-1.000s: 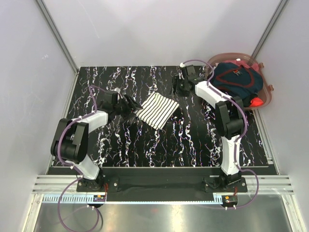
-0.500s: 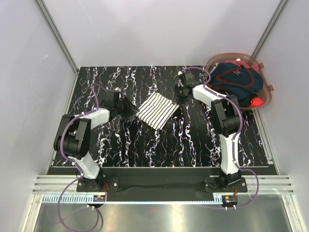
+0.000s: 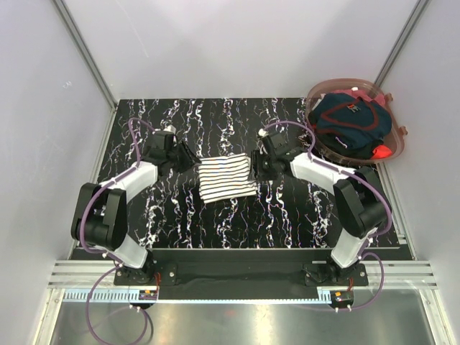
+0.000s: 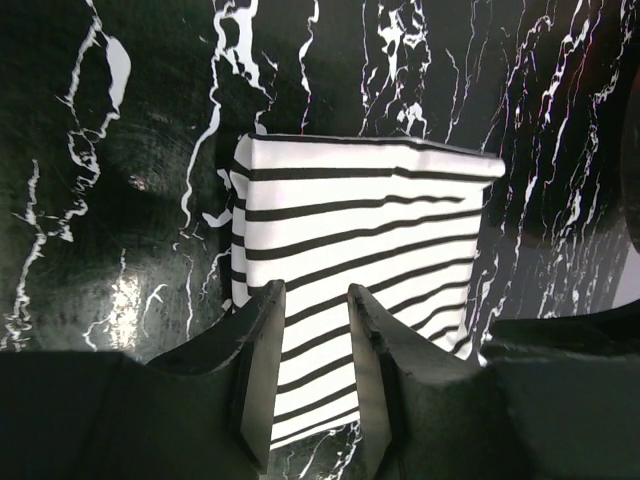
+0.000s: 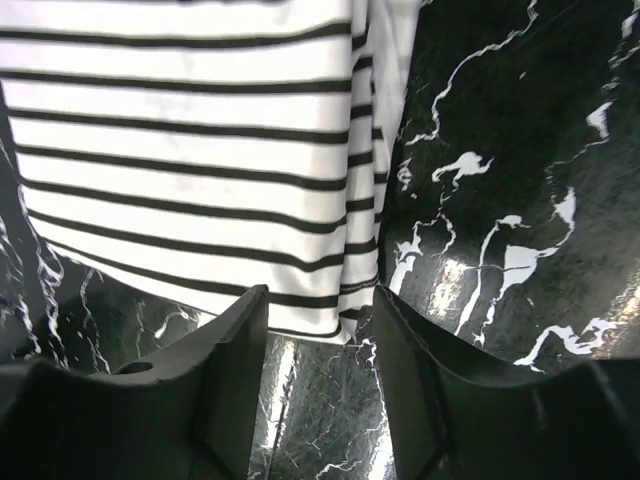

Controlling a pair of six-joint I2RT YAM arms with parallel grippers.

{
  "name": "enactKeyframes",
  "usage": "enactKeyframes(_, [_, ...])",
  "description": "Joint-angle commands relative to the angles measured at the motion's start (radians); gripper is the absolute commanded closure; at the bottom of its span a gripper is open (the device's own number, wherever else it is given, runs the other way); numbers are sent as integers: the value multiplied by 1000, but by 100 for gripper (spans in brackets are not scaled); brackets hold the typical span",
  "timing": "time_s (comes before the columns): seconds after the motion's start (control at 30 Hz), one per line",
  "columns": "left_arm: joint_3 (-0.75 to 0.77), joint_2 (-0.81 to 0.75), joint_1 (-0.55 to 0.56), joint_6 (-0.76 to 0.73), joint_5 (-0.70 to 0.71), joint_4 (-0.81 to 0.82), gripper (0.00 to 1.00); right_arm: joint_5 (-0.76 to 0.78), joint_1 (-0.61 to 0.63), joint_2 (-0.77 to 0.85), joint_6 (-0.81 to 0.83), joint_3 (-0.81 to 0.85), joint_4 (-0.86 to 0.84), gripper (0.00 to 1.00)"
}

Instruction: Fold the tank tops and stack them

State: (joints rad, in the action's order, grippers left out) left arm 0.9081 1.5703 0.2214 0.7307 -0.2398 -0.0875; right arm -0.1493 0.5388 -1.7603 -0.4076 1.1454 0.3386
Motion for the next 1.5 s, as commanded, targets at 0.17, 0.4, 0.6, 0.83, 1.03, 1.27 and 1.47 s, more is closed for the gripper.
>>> enactKeyframes(0.17, [44,-27,7,-85,68,-64,60,34,-23,-62,24,173,8,47])
enactKeyframes(0.4, [117,59,9,-108,56,-86,57,-12,-45,-238,20,385,54,54])
enactKeyframes(0.6, [199,145,9,-125,71,-109,55,-7,-53,-341,33,491,99,53])
enactKeyframes(0.83, [279,244,9,-145,77,-118,60,-15,-71,-409,44,553,115,63])
enactKeyframes(1.03, [330,315,9,-162,83,-129,72,-4,-80,-435,59,596,142,100])
enactKeyframes(1.27, [345,336,9,-163,91,-127,76,14,-99,-390,49,570,126,100])
enactKeyframes(1.47, [341,335,9,-177,111,-132,77,-33,-166,-430,1,560,142,100])
